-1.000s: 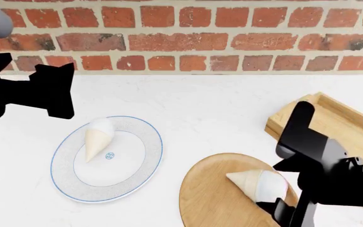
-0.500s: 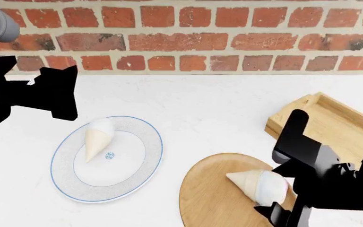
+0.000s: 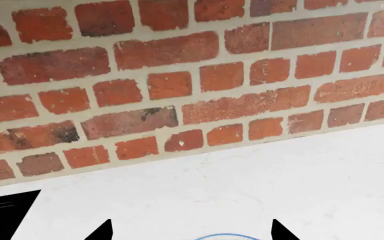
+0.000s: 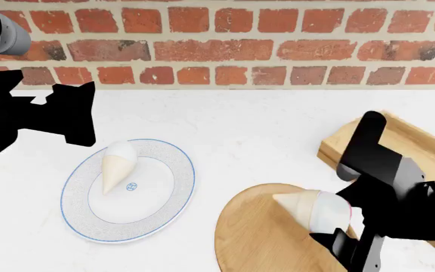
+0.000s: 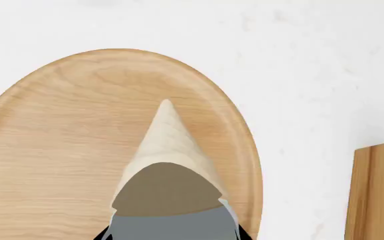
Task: Move the dessert items from the plate to the tray.
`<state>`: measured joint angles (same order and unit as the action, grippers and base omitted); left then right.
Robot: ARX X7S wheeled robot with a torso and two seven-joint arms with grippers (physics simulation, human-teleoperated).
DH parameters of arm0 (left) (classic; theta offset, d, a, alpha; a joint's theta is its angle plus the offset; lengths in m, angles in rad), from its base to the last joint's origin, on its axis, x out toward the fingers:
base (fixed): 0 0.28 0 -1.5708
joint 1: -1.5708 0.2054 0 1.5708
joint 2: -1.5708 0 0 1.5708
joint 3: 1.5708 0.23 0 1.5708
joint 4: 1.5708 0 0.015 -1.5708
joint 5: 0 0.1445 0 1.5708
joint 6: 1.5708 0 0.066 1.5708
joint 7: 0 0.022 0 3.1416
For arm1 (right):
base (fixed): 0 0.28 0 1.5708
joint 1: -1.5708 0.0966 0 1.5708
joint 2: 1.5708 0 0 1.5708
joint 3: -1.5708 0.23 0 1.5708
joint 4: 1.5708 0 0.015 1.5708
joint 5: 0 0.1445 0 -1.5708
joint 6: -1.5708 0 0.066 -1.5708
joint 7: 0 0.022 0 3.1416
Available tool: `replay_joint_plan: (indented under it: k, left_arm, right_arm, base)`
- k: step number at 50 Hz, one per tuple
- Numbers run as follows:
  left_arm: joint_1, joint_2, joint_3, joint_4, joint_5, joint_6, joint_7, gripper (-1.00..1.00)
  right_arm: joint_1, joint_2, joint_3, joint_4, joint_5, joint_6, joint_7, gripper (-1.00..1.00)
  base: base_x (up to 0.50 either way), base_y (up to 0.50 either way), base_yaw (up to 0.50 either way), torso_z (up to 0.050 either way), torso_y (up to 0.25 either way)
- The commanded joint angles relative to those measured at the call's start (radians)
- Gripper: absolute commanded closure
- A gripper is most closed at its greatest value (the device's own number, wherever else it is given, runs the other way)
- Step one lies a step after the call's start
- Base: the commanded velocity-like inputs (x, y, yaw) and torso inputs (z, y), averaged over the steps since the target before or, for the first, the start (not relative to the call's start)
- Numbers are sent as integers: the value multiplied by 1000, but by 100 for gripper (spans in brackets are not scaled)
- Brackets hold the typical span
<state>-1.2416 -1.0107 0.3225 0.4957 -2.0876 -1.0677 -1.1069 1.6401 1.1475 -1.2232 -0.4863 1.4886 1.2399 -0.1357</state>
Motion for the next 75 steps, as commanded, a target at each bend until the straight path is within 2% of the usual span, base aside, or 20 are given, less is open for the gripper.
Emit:
replay_joint_plan:
  k: [1, 8, 17, 36, 47, 57, 63, 75]
  left_arm:
    - [6, -4, 0, 1, 6, 4, 5, -100]
    - [7, -2, 2, 3, 7, 8, 6, -100]
    - [12, 4, 3, 4, 15, 12, 13, -100]
    - [5, 6, 18, 9, 11, 18, 7, -100]
    - [18, 8, 19, 10, 29, 22, 20, -100]
    - [31, 13, 22, 11, 45, 27, 30, -100]
    - [35, 12, 25, 13, 47, 30, 30, -100]
    - [45, 4, 20, 18, 51, 38, 38, -100]
  right_arm:
    - [172, -5, 75, 17, 80, 101, 29, 100]
    - [288, -17, 108, 67, 101, 178, 48, 100]
    - [342, -14, 103, 147, 46, 226, 55, 100]
    - [357, 115, 97, 228, -16, 234, 84, 100]
    - [339, 219, 88, 208, -18, 212, 71, 100]
    - [262, 328, 47, 208, -77, 110, 51, 100]
    - [232, 345, 33, 239, -88, 58, 90, 100]
    - [199, 360, 17, 268, -65, 57, 164, 100]
  base:
    - [0, 0, 0, 0, 0]
    - [0, 0, 0, 0, 0]
    - [0, 0, 0, 0, 0]
    - [0, 0, 0, 0, 0]
    - [0, 0, 0, 0, 0]
    - [0, 0, 0, 0, 0]
    - [0, 0, 0, 0, 0]
    - [0, 0, 0, 0, 0]
